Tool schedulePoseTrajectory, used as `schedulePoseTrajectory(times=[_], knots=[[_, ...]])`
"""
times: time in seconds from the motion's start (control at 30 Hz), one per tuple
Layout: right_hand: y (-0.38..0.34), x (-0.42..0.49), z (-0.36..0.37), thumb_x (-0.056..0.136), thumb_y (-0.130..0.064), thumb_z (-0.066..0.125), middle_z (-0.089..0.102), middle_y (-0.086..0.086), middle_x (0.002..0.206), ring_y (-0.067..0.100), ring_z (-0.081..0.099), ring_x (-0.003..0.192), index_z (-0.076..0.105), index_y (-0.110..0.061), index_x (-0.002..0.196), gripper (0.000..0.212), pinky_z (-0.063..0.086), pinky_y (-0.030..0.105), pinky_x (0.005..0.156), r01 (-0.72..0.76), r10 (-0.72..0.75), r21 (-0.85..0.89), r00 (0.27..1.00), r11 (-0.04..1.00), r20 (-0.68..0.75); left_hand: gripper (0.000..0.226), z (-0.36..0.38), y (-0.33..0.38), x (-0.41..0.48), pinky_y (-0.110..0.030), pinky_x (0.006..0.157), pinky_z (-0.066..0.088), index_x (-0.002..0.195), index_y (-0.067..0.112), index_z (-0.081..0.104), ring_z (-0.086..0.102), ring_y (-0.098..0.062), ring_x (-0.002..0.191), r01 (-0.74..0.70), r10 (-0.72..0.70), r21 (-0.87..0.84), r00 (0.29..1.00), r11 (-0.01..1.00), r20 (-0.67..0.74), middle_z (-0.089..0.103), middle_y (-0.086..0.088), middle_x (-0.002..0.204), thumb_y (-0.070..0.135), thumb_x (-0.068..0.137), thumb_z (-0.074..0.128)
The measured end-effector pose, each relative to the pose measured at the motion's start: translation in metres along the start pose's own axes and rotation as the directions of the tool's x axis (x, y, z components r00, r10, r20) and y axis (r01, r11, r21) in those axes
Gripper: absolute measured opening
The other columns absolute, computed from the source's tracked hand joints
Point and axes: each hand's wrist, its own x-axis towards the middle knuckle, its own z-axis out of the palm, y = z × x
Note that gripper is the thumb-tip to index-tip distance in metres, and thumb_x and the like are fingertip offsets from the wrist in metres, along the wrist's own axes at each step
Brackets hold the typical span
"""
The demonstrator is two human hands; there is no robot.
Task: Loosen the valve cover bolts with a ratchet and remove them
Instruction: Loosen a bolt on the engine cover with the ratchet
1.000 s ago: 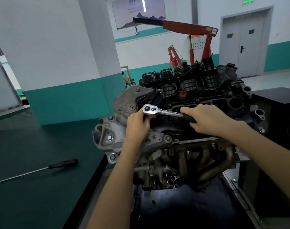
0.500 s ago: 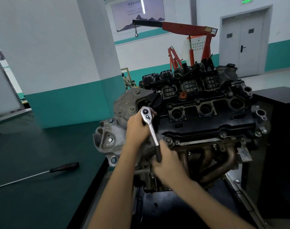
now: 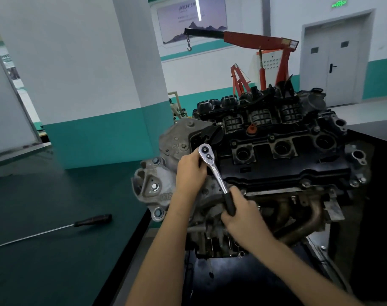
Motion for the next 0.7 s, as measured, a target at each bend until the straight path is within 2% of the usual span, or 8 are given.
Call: schedulePoseTrajectory(times=[0.07,0.13,0.27,0.4,0.5,0.57,0.63,0.7], knots=[[-0.017,-0.003,0.041,0.082,-0.009,0.056,0.06,0.013,0.075,0.035,0.06,0.07,0.046,-0.016,0.112,0.032,0.051,0.042,0.062,-0.057,0.066,0.092,0.993,0.994,-0.097,0.01,0.0,-0.004,0.002,-0.04,0.07,0.05,0.08,0.006,0.066,0.066,-0.027,0.075,0.005,-0.004,-0.027,1.0,1.0,0.01,0.071,-0.011,0.076,0.007,0.087,0.059],[-0.03,-0.005,0.063,0.085,-0.008,0.053,0.063,0.018,0.087,0.037,0.062,0.079,0.043,-0.011,0.126,0.043,0.053,0.044,0.068,-0.091,0.111,0.16,0.987,0.983,-0.119,0.017,0.0,-0.004,0.002,-0.035,0.071,0.051,0.076,0.02,0.065,0.066,-0.017,0.074,-0.004,0.004,-0.054,1.0,0.999,0.006,0.07,-0.001,0.075,0.007,0.086,0.063],[-0.015,-0.001,0.033,0.083,-0.007,0.056,0.062,0.019,0.084,0.037,0.061,0.077,0.047,-0.013,0.124,0.042,0.05,0.041,0.068,-0.076,0.077,0.067,0.997,0.995,-0.018,0.019,-0.004,-0.004,0.001,-0.03,0.073,0.051,0.086,0.024,0.065,0.065,-0.009,0.077,-0.045,0.049,-0.119,0.998,0.992,0.03,0.072,0.007,0.082,0.006,0.086,0.06],[0.009,0.028,-0.056,0.08,-0.004,0.061,0.053,0.006,0.071,0.026,0.053,0.061,0.053,-0.014,0.113,0.036,0.042,0.028,0.058,0.114,-0.074,-0.215,0.98,0.97,0.183,0.024,-0.005,-0.004,0.002,-0.033,0.072,0.048,0.103,0.015,0.068,0.065,-0.022,0.08,-0.103,0.112,-0.082,0.987,0.991,0.114,0.072,-0.002,0.088,0.003,0.089,0.053],[0.008,0.07,-0.11,0.084,-0.014,0.062,0.046,-0.003,0.071,0.028,0.059,0.069,0.052,-0.021,0.118,0.036,0.037,0.028,0.058,0.267,-0.151,-0.606,0.96,0.749,0.237,0.016,-0.003,-0.002,0.001,-0.024,0.07,0.041,0.1,0.009,0.07,0.065,-0.021,0.08,-0.102,0.104,-0.053,0.994,0.993,0.03,0.074,-0.003,0.087,0.004,0.092,0.058],[0.001,0.082,-0.119,0.087,-0.018,0.059,0.043,-0.006,0.069,0.028,0.059,0.072,0.051,-0.023,0.116,0.031,0.034,0.03,0.057,0.333,-0.23,-0.712,0.943,0.618,0.241,0.014,-0.002,-0.001,0.0,-0.026,0.067,0.039,0.097,0.008,0.072,0.065,-0.024,0.077,-0.072,0.072,-0.037,0.997,0.997,-0.016,0.074,-0.007,0.083,0.004,0.091,0.06],[0.005,0.071,-0.107,0.086,-0.019,0.059,0.05,-0.001,0.074,0.032,0.062,0.078,0.049,-0.023,0.114,0.03,0.036,0.032,0.06,0.29,-0.235,-0.706,0.956,0.646,0.178,0.01,0.0,-0.001,0.0,-0.026,0.061,0.031,0.094,0.003,0.07,0.062,-0.03,0.072,-0.045,0.044,-0.013,0.998,0.999,-0.051,0.071,-0.013,0.076,0.003,0.09,0.061],[0.009,0.041,-0.075,0.084,-0.016,0.06,0.053,0.003,0.074,0.035,0.063,0.077,0.048,-0.022,0.108,0.028,0.039,0.033,0.061,0.177,-0.157,-0.51,0.984,0.842,0.082,0.006,0.001,0.0,0.0,-0.028,0.057,0.024,0.087,-0.001,0.065,0.059,-0.035,0.067,-0.035,0.036,0.017,0.997,0.999,-0.066,0.066,-0.016,0.069,0.0,0.089,0.059]])
